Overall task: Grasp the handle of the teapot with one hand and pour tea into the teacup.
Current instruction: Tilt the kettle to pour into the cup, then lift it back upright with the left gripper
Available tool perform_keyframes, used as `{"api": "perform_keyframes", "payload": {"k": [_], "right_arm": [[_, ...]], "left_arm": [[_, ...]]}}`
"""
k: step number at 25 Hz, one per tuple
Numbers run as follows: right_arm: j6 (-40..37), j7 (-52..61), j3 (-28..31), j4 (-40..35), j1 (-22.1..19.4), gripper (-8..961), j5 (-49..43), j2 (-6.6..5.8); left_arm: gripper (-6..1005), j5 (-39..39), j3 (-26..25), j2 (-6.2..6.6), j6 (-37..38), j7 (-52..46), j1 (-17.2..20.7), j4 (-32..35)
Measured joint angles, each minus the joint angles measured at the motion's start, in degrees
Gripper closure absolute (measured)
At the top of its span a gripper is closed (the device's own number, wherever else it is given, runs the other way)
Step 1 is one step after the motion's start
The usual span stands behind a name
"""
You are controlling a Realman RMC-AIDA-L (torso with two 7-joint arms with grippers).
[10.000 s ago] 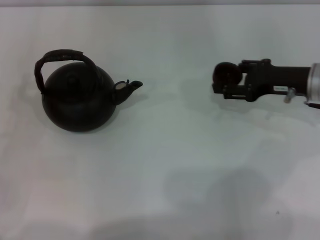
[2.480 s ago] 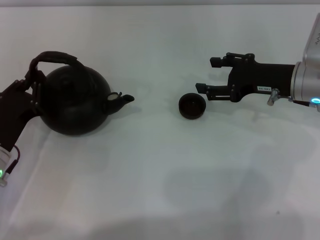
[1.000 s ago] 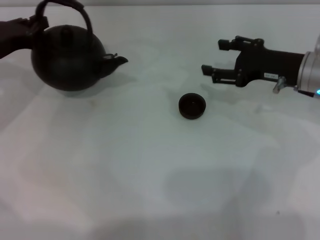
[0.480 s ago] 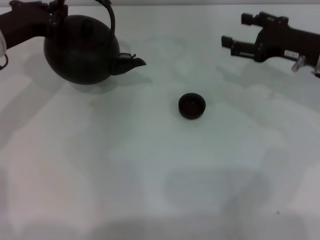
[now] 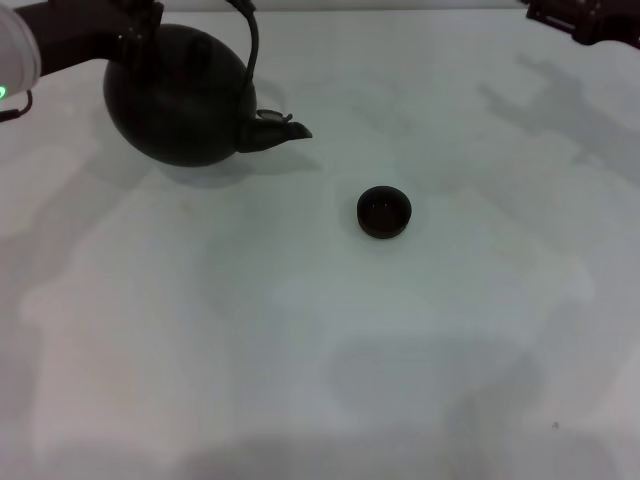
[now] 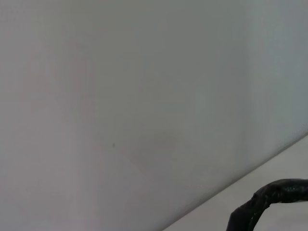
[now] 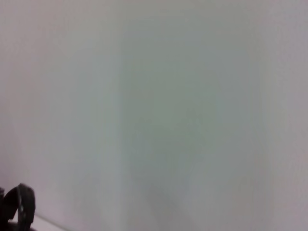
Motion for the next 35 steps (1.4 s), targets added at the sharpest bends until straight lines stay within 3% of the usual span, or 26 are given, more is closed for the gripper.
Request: {"api": "perform_keyframes", "payload": {"k": [4,14,35], "right_arm": [[0.45,-0.07,1.33,0.28,-0.05,112,0.85,-0.02],[0.69,-0.15,2.47,0.69,-0.23,112,3.0,-0.03],[0.37,-0.17,2.58,0.71,-0.19,112,3.0,-0.02]], "left_arm": [[857,8.01,3.08,0.03,-0.17,-6.98,-0.48,3.86],[856,18.21,6.25,0.12,-1.2,-16.48,-3.56,5.33],[856,23.55,12.65,0.11,-3.92,-21.43,-7.17,5.55]]}}
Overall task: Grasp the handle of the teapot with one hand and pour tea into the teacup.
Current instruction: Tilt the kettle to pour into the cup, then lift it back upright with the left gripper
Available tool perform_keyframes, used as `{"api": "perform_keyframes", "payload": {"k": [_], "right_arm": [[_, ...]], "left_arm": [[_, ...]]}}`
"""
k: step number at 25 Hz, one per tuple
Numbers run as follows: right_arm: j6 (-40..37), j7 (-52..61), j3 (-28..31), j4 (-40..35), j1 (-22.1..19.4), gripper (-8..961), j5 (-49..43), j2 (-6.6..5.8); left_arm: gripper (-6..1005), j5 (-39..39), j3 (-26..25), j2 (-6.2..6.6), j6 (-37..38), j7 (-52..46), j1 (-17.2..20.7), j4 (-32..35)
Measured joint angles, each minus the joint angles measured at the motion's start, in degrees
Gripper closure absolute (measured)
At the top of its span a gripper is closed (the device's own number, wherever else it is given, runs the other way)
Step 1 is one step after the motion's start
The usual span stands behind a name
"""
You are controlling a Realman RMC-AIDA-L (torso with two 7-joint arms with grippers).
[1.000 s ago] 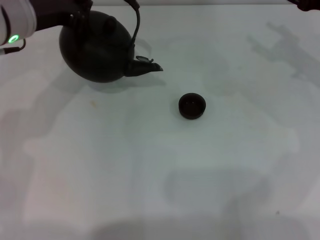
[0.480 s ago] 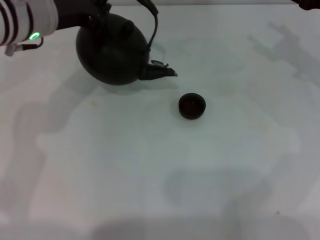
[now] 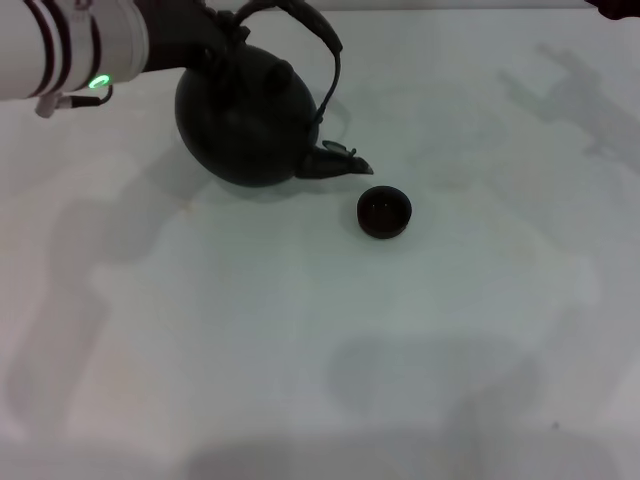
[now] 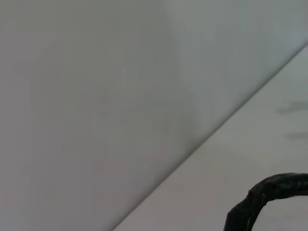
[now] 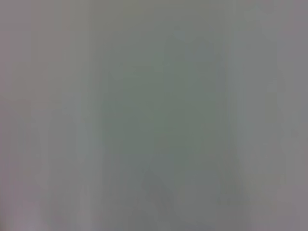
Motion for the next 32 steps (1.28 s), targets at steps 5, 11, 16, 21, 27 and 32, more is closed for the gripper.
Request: {"api": "perform_keyframes", "payload": {"k": [5,11,16,21,27,32], "right_arm": [[0.0,0.0,0.01,0.29,0.0,112,0.0,0.0],[0.01,-0.02,0.01,0.71,0.0,112,0.0,0.0],[0.01,-0.07,0.01,0.76,0.0,112,0.0,0.0],[-0.02,-0.08,0.0,0.77,0.0,112,0.0,0.0],[-0.34,-0.32,0.01,0.78,0.0,112,0.0,0.0],[-0.44,-0.67,0.0,1.37,0.07,112,0.0,-0.04]], "left_arm": [[857,2.93,2.0,-0.04,-0.48,-1.98,-0.68,0.0],[857,4.42,3.37,-0.09,-1.15,-2.87,-1.88,0.1],[857,6.4,4.15,-0.08,-1.92,-4.07,-2.82,0.5],[856,8.59,5.2,-0.04,-2.75,-5.12,-3.99,0.6],[856,11.03,6.49,-0.06,-3.6,-5.73,-5.38,0.69],[857,13.38,7.27,-0.09,-4.75,-7.08,-6.62,0.74]]}}
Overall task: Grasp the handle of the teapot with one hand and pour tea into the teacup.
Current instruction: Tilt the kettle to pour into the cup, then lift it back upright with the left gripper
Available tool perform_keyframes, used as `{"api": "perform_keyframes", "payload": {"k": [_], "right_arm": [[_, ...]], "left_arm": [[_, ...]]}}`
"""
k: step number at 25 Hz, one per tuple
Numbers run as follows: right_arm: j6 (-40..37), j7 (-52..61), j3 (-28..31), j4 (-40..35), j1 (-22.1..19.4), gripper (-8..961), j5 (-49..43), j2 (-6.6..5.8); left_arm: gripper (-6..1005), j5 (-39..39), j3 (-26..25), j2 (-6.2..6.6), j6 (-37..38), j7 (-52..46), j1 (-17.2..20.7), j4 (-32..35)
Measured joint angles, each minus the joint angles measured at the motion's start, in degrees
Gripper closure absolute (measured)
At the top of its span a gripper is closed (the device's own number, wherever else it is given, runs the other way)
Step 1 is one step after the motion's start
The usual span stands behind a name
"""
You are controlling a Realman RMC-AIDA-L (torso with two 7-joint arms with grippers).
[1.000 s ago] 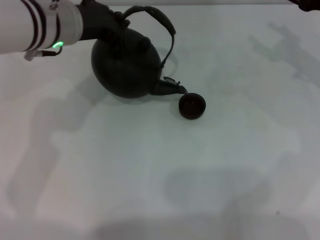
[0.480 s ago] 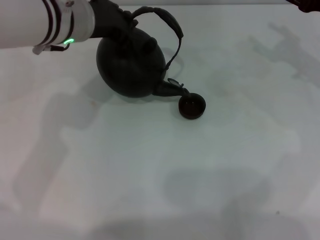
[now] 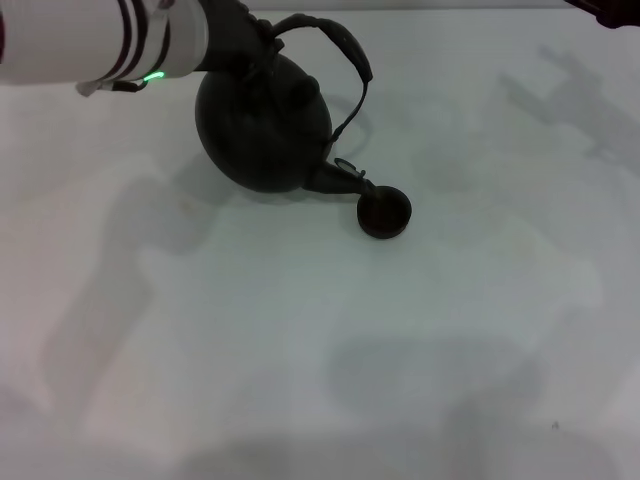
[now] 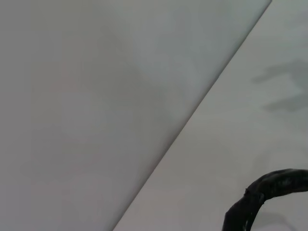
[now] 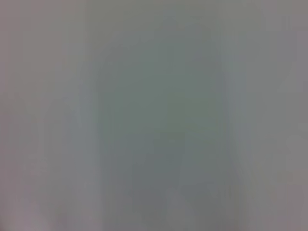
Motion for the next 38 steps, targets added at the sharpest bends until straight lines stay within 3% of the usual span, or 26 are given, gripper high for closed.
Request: {"api": "perform_keyframes", "payload": {"k": [38], "right_arm": [[-1.68,-0.82,0.0,1.33,0.45,111,0.0,-0.05]], "left_arm": [[860,2.09,0.85,-0.03,-1.0,-1.57,-0.94,1.19]]}}
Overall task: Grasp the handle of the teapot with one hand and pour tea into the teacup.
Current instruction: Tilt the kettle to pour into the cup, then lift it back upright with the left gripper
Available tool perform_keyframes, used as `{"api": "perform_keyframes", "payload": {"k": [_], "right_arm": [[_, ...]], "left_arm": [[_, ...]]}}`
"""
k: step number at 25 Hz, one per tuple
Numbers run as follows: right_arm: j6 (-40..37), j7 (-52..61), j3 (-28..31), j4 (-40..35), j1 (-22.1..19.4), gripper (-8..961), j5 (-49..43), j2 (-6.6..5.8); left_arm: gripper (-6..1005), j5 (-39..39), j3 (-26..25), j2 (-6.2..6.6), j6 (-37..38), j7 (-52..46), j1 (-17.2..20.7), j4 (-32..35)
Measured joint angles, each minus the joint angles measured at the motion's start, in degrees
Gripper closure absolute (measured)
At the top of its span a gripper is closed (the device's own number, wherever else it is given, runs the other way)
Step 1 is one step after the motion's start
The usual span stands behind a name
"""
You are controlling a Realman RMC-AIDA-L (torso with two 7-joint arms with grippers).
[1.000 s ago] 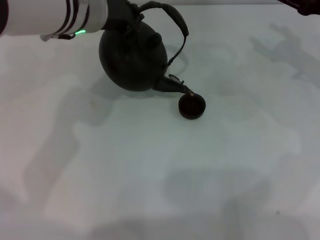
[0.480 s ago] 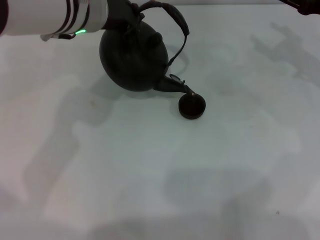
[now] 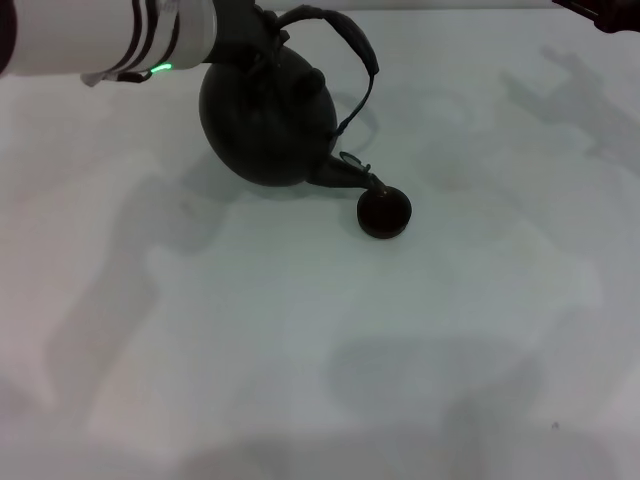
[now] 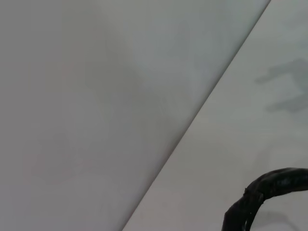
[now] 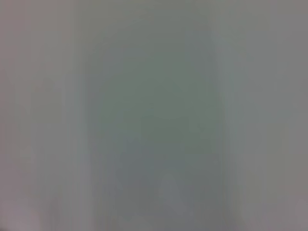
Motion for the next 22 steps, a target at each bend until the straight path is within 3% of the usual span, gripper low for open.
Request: {"api": "perform_keyframes", "payload": {"k": [14,22], "right_arm": [[0.03,0.04,0.0,0.1,-0.02,111,0.0,-0.01],[0.02,0.49,0.0,0.09,-0.02,111,-0.36,-0.17]], "left_arm": [[861,-1.69,-1.29,-0.04,1.15,-2.51,1.51,0.2],[861,-17.65,-10.69,0.22,1.78,6.7,6.24,2.1]]}}
